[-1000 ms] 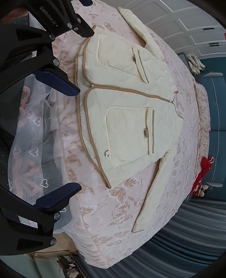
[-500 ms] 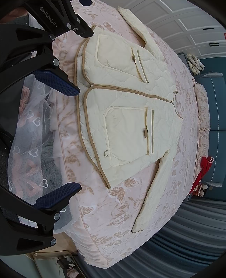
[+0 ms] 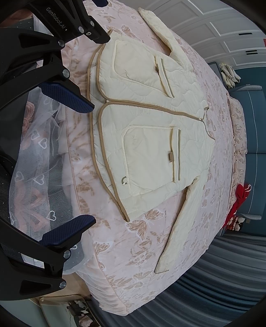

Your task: Fold large clothes

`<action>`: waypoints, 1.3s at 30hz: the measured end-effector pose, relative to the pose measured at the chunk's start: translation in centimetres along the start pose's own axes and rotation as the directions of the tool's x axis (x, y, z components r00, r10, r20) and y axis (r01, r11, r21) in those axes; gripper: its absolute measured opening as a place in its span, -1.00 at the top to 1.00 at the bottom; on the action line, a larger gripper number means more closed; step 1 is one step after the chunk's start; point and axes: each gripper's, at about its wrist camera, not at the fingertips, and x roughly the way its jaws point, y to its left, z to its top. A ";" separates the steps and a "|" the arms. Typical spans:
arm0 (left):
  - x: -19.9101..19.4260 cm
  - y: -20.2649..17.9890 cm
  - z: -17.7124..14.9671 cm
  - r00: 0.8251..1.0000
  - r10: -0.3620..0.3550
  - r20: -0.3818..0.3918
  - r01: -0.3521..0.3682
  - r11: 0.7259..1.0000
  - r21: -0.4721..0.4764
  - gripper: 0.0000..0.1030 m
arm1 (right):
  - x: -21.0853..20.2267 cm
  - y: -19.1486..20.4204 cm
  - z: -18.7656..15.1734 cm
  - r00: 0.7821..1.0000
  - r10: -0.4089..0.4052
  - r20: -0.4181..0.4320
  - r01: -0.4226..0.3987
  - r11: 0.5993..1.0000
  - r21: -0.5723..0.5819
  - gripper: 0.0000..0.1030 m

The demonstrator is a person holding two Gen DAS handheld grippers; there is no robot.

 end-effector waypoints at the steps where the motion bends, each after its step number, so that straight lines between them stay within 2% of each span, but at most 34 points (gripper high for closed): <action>1: 0.0 -0.1 0.0 1.000 0.000 0.000 0.000 1.000 0.000 -0.90 | 0.0 0.0 0.0 1.000 0.000 0.001 0.000 1.000 0.000 -0.90; 39: -0.7 0.2 0.9 1.000 0.000 0.005 0.000 1.000 -0.006 -0.90 | -0.4 0.3 0.5 1.000 -0.003 0.003 0.003 1.000 -0.003 -0.90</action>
